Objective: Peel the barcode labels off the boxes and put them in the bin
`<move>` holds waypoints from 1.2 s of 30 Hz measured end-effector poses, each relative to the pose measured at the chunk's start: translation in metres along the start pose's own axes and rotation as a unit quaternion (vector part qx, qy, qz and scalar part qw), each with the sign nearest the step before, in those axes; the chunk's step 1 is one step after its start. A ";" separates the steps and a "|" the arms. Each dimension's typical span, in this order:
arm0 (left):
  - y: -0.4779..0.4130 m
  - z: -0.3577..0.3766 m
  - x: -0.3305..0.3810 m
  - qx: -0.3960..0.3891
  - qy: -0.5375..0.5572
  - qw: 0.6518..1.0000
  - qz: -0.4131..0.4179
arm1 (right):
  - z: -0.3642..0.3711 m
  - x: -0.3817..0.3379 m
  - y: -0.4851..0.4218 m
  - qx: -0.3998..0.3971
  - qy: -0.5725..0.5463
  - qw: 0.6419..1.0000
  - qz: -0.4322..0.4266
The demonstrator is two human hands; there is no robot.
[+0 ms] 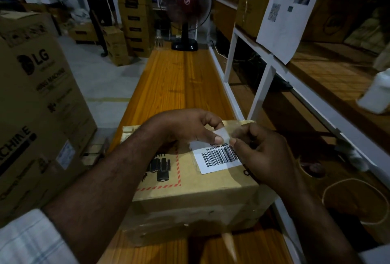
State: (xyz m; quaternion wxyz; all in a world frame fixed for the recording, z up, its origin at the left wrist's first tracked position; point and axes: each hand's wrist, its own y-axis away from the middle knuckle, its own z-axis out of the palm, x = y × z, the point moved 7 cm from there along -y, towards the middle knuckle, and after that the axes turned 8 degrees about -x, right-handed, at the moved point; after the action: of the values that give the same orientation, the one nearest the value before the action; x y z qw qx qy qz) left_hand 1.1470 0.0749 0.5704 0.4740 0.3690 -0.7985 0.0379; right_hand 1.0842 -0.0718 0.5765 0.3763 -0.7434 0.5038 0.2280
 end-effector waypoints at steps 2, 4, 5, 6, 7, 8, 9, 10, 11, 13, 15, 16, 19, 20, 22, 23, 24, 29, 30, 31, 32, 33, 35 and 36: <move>0.000 0.001 0.001 -0.005 0.000 1.000 0.006 | -0.001 0.001 -0.002 -0.010 -0.012 1.000 0.013; 0.000 0.000 0.002 0.000 -0.015 1.000 0.003 | 0.003 0.002 -0.006 -0.030 0.036 0.999 0.012; 0.000 -0.001 0.002 0.006 -0.031 1.000 -0.001 | 0.004 0.002 -0.007 -0.037 0.066 0.997 0.006; 0.000 -0.002 0.001 0.013 -0.043 0.999 -0.003 | 0.006 0.002 -0.008 -0.040 0.088 0.995 0.001; 0.001 -0.002 0.002 0.017 -0.046 0.999 0.000 | 0.006 0.003 -0.009 -0.042 0.096 0.994 -0.005; 0.002 -0.002 0.002 0.021 -0.041 0.999 0.006 | 0.006 0.004 -0.009 -0.045 0.097 0.994 -0.011; 0.003 -0.002 0.003 0.024 -0.036 0.999 0.014 | 0.006 0.003 -0.010 -0.049 0.097 0.994 -0.018; 0.004 -0.002 0.004 0.027 -0.032 0.999 0.022 | 0.006 0.002 -0.010 -0.052 0.098 0.994 -0.025; 0.005 -0.003 0.005 0.029 -0.031 0.999 0.031 | 0.006 0.001 -0.009 -0.054 0.097 0.993 -0.030; 0.007 -0.003 0.006 0.030 -0.025 0.998 0.051 | 0.006 -0.001 -0.009 -0.048 0.088 0.994 -0.039; 0.009 -0.005 0.005 0.030 -0.014 0.998 0.060 | 0.005 -0.002 -0.008 -0.039 0.076 0.995 -0.045; 0.010 -0.005 0.003 0.031 -0.007 0.998 0.061 | 0.005 -0.002 -0.008 -0.037 0.066 0.996 -0.047; 0.011 -0.007 -0.001 0.034 -0.018 0.998 0.052 | 0.004 -0.004 -0.006 -0.025 0.059 0.997 -0.047; 0.011 -0.007 -0.002 0.034 -0.028 0.998 0.044 | 0.004 -0.005 -0.005 -0.022 0.061 0.997 -0.046; 0.012 -0.008 -0.003 0.033 -0.040 0.998 0.030 | 0.004 -0.006 -0.003 -0.022 0.062 0.997 -0.046; 0.012 -0.008 -0.002 0.030 -0.047 0.998 0.027 | 0.005 -0.006 -0.003 -0.025 0.061 0.997 -0.047; 0.012 -0.007 -0.002 0.027 -0.057 0.998 0.027 | 0.005 -0.006 -0.003 -0.026 0.060 0.997 -0.048; 0.013 -0.008 -0.002 0.033 -0.054 0.996 0.057 | 0.004 -0.008 0.001 -0.016 0.032 0.999 -0.036; 0.015 -0.007 -0.002 0.035 -0.044 0.997 0.062 | 0.004 -0.009 0.002 -0.017 0.024 0.999 -0.031; 0.016 -0.006 -0.002 0.036 -0.033 0.997 0.064 | 0.005 -0.010 0.003 -0.018 0.021 0.999 -0.025; 0.017 -0.006 -0.001 0.038 -0.026 0.997 0.066 | 0.004 -0.010 0.004 -0.016 0.021 0.999 -0.018; 0.019 -0.005 -0.001 0.041 -0.021 0.997 0.067 | 0.004 -0.010 0.005 -0.014 0.019 1.000 -0.010; 0.021 -0.005 0.002 0.048 -0.013 0.997 0.064 | 0.003 -0.011 0.005 -0.014 0.012 1.000 0.004; 0.022 -0.004 0.003 0.051 -0.014 0.997 0.061 | 0.003 -0.011 0.005 -0.019 0.015 1.000 0.010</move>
State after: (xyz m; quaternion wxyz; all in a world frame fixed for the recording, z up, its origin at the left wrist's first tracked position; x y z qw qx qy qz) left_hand 1.1353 0.0913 0.5813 0.4402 0.3434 -0.8233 0.1020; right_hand 1.0756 -0.0639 0.5813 0.3522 -0.7488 0.5121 0.2303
